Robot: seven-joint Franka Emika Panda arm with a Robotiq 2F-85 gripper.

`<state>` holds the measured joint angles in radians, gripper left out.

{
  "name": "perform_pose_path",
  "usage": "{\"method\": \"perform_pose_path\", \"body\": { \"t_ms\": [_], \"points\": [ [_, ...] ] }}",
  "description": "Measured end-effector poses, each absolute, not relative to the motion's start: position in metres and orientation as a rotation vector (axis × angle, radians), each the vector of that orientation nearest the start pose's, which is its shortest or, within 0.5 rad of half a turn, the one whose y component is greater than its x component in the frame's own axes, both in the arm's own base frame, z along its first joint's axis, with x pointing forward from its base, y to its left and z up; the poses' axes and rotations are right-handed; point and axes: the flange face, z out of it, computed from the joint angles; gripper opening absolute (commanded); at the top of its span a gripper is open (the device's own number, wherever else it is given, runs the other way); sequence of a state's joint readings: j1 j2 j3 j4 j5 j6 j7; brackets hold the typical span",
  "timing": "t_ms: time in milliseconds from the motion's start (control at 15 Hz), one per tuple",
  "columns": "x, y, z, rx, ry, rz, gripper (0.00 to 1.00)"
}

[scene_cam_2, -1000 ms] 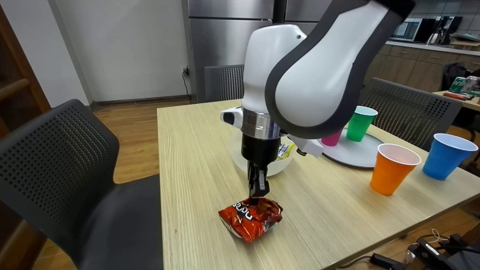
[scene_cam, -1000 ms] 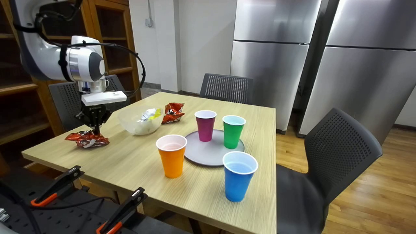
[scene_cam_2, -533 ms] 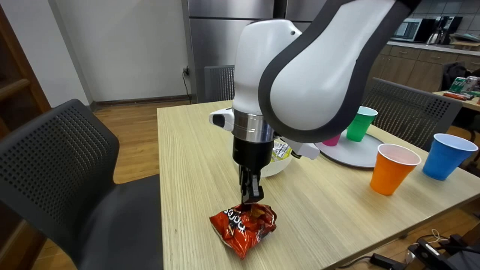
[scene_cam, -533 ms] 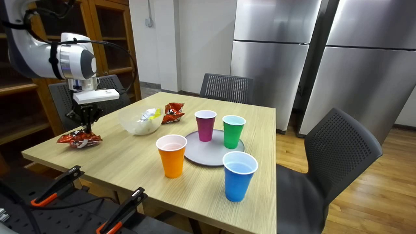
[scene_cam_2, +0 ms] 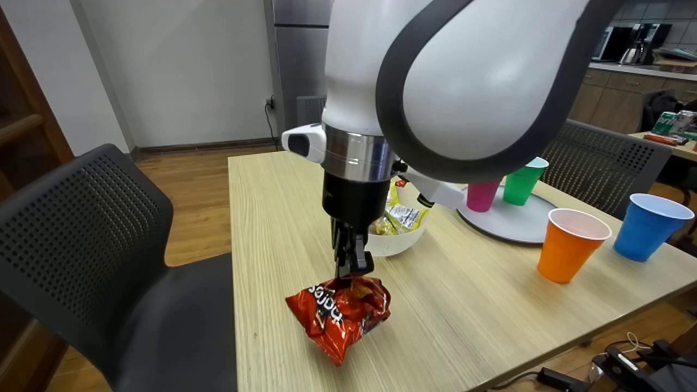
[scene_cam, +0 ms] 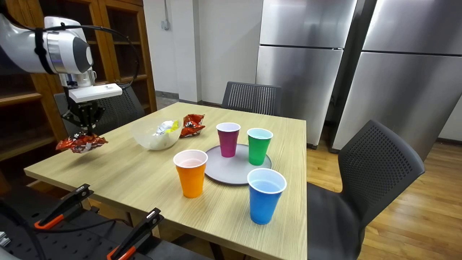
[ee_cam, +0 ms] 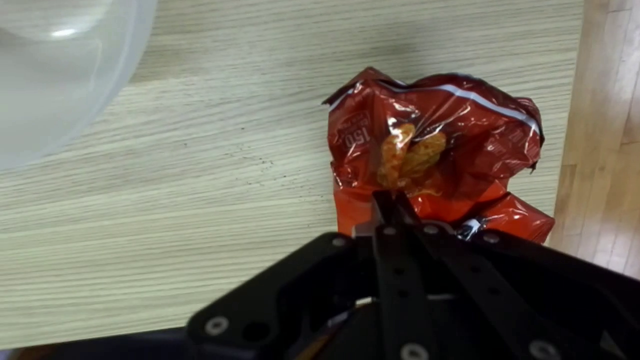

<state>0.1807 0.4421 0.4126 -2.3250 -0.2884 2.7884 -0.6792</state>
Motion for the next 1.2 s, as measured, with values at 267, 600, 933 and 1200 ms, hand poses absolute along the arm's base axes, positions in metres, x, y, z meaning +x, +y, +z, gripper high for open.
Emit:
{"method": "perform_pose_path", "body": {
  "t_ms": [267, 600, 933, 1200],
  "points": [
    [0.422, 0.306, 0.201, -2.273, -2.122, -0.233, 0.0],
    [0.42, 0.289, 0.24, -2.326, -2.105, -0.421, 0.0],
    [0.409, 0.256, 0.272, -2.455, -1.985, -0.577, 0.0],
    [0.406, 0.219, 0.298, -2.611, -1.807, -0.678, 0.0]
  ]
}}
